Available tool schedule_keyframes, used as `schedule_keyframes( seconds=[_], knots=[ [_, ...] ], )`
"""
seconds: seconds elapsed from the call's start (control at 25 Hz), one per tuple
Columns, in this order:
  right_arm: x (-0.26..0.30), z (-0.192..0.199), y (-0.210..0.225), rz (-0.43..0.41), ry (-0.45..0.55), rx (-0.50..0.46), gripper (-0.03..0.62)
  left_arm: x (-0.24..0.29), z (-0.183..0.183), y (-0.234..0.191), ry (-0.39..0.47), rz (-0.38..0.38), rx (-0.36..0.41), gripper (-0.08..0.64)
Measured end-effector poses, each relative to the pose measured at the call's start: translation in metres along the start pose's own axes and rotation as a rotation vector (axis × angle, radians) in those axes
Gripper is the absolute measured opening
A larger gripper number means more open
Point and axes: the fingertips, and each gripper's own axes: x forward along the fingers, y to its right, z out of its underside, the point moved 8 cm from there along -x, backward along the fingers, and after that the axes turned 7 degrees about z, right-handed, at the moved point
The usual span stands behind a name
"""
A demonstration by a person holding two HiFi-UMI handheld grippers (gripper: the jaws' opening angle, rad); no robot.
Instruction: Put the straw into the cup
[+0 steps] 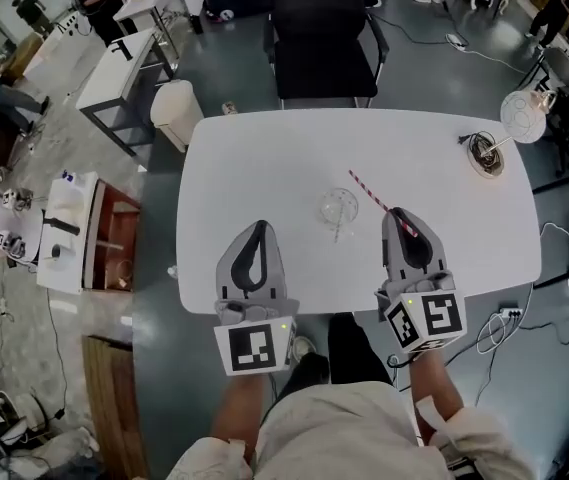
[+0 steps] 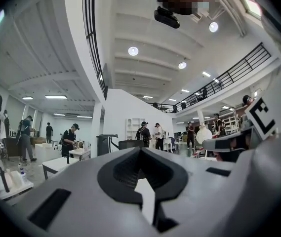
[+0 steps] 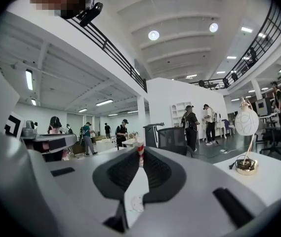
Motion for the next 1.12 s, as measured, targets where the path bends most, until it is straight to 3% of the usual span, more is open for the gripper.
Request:
schedule_keyframes(
  seconds=[0.52, 1.12],
  knots=[
    [0.059, 0.067, 0.03, -0.112, -0.191, 0.045, 0.023, 0.067, 0.062, 0.009, -0.118, -0.026, -0.035, 0.002],
    [0.093, 0.129, 0.037, -0.2, -0.336, 0.084, 0.023, 0.098, 0.109, 0.012, -0.213, -0.052, -0.064, 0.002]
  ],
)
